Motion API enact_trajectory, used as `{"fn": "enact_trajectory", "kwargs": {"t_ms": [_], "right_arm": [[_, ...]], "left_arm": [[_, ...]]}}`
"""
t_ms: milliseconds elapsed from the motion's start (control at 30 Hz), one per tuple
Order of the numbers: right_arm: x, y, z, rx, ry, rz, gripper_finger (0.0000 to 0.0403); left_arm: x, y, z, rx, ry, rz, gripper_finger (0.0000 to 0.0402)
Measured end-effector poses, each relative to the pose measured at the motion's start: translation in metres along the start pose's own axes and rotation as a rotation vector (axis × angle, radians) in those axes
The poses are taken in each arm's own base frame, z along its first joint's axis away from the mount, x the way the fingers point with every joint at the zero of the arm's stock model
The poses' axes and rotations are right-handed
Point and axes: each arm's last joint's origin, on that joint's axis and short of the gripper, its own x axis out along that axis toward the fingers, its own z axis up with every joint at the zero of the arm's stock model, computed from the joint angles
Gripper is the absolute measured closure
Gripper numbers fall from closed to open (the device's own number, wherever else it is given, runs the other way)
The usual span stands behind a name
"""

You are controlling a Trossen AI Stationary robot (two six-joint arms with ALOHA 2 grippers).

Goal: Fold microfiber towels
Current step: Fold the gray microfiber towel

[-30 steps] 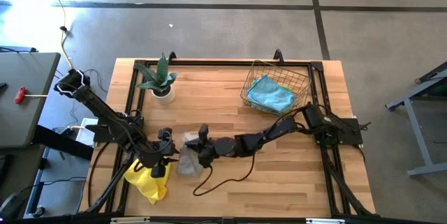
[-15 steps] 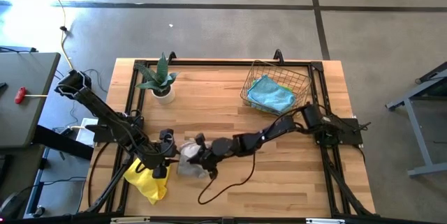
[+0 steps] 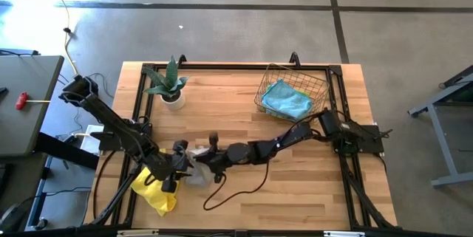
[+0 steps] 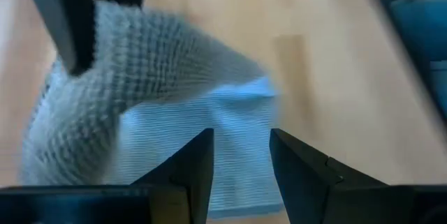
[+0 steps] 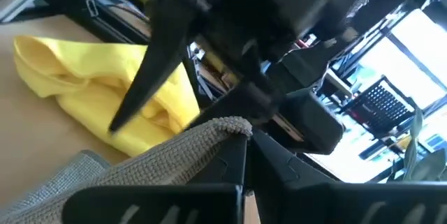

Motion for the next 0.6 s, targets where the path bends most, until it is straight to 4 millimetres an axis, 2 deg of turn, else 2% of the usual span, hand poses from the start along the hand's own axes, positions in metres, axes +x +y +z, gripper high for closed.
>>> {"fn": "enact_trajectory", "kwargs": {"t_ms": [333, 600], "right_arm": [[-0.002, 0.008, 0.003, 0.009, -0.014, 0.053, 0.0402], [-0.002, 0.013, -0.006, 0.093, 0.066, 0.132, 0.0402]], "left_arm": [[0.032, 0.02, -0.017, 0.037, 0.15, 0.252, 0.0271], [0.031, 0.026, -0.021, 0.065, 0.148, 0.413, 0.0271]]}}
